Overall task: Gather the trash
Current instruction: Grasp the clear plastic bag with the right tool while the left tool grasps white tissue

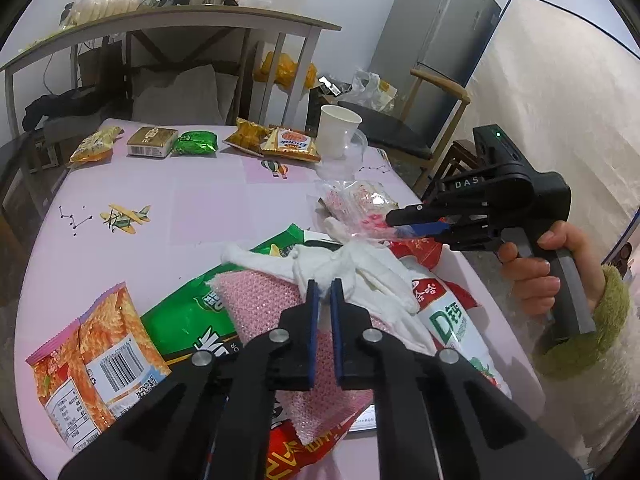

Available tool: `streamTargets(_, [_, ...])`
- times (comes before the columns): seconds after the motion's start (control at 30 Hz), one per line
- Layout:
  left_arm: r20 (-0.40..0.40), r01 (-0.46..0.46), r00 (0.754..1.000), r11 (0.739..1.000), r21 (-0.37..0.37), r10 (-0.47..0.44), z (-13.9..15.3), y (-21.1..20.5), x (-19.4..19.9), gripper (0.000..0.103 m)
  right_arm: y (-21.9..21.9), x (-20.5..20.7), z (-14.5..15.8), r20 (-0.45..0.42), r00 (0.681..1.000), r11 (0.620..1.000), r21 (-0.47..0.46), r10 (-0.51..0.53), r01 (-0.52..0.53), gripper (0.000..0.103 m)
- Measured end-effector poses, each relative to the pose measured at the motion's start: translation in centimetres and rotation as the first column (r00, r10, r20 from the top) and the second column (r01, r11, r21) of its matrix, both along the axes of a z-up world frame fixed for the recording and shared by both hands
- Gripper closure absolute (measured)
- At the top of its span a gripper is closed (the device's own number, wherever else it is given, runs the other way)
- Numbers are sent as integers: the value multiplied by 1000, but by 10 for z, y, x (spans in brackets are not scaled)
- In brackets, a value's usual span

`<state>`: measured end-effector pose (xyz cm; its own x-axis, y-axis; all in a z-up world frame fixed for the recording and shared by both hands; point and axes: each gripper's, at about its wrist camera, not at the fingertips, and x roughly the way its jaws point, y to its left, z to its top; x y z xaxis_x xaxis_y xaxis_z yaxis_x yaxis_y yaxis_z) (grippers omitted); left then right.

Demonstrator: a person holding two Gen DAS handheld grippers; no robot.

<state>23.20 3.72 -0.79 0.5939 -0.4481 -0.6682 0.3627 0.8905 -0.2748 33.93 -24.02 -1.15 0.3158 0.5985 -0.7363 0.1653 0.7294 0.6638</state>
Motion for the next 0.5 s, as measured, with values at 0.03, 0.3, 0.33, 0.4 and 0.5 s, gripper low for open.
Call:
streamTargets(0.03, [4, 2, 1000, 1000, -8, -2, 1, 0, -1, 99, -1, -1, 1, 6, 1000, 1000, 8, -1, 1, 86])
streamTargets(0.3, [71, 26, 997, 994, -109, -18, 18, 2, -5, 99, -6, -5, 26, 85, 996, 999, 38, -11, 8, 91])
streamTargets(0.33, [79, 28, 997, 993, -117, -19, 21, 2, -6, 100, -6, -5, 30, 96, 995, 999, 38, -14, 10, 91])
streamTargets(0.4, [99, 36, 995, 989, -147, -21, 30, 2, -7, 100, -6, -6, 38, 117, 993, 999, 45, -21, 16, 91])
streamTargets(0.5, [133, 47, 991, 981, -189, -22, 44, 4, -10, 100, -8, -9, 48, 146, 989, 998, 57, -31, 23, 91])
